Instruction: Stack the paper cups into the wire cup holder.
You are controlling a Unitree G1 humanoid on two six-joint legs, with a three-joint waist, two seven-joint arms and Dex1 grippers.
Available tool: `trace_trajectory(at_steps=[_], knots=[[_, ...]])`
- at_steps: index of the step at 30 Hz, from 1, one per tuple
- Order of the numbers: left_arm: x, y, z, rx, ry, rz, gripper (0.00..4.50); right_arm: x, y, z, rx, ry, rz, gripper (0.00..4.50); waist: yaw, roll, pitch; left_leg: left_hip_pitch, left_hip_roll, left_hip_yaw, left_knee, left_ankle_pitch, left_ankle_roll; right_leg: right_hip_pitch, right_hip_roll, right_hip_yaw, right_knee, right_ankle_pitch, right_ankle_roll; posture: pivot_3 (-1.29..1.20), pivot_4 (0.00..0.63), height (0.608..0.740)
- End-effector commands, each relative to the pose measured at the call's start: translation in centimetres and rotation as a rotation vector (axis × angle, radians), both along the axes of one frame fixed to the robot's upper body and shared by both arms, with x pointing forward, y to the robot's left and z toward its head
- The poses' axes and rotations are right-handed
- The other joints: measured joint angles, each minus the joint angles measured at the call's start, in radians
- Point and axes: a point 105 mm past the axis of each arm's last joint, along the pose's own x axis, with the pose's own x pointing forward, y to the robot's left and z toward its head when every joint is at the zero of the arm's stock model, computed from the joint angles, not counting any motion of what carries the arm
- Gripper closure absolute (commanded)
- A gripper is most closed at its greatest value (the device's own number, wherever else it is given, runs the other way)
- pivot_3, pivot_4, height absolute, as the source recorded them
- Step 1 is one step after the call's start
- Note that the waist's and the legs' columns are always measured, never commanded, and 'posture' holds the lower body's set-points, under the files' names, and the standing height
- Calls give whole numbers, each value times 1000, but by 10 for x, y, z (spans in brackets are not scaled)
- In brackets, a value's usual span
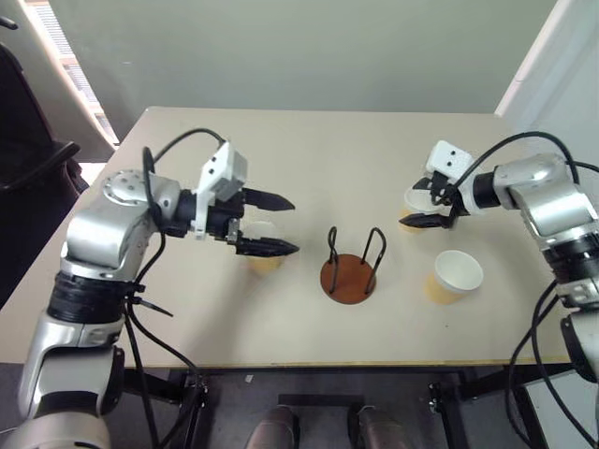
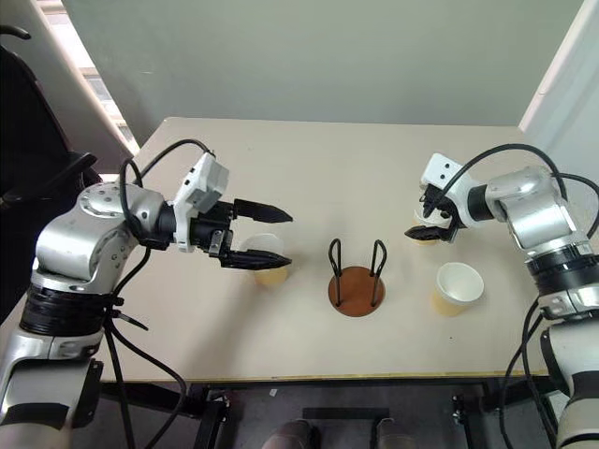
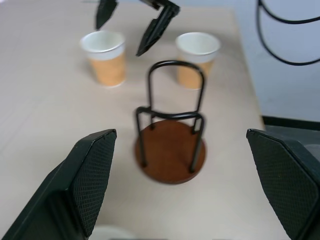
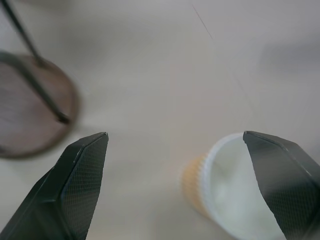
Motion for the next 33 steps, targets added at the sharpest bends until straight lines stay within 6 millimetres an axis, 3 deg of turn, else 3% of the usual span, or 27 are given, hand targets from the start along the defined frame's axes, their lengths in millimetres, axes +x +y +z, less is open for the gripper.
trace_trajectory(at_steps=[1, 8, 21, 27, 31, 33], knots=[[-2, 3, 14, -13, -53, 24, 21, 8, -3, 4, -62, -27, 1, 0, 0, 0, 0, 0, 0, 0, 0, 0, 0, 0, 0, 0, 0, 0, 0, 0, 150, 740], [-2, 2, 11, 1, -62, 46, 21, 19, -15, -11, -175, 0, -16, 0, 0, 0, 0, -1, 0, 0, -1, 0, -1, -1, 0, 0, 0, 0, -1, 0, 150, 740], [2, 7, 7, 22, -62, 63, 0, 18, -8, -10, -209, -7, 44, 4474, -4, 0, 0, -1, 0, -1, -2, -1, -4, -2, 0, 0, 1, -1, -3, 0, 150, 740], [1, 8, 9, 14, -59, 51, 0, 10, -15, 3, -177, -32, 65, 4474, -3, 0, 0, -1, 0, -1, -2, -1, -4, -2, 0, -1, 0, -1, -3, 0, 150, 740], [-3, 7, 9, 4, -46, 29, 0, -8, -6, 38, -116, -77, 138, 4474, -4, 1, 0, -1, 0, -1, -2, -1, -5, -2, 0, 0, 0, -1, -3, 0, 150, 740], [-4, 8, 8, 5, -42, 24, 0, -28, 8, 60, -100, -98, 222, 4474, -4, 1, 0, -2, 0, -1, -3, 0, -7, -3, 1, 0, 0, -2, -4, 0, 150, 740]])
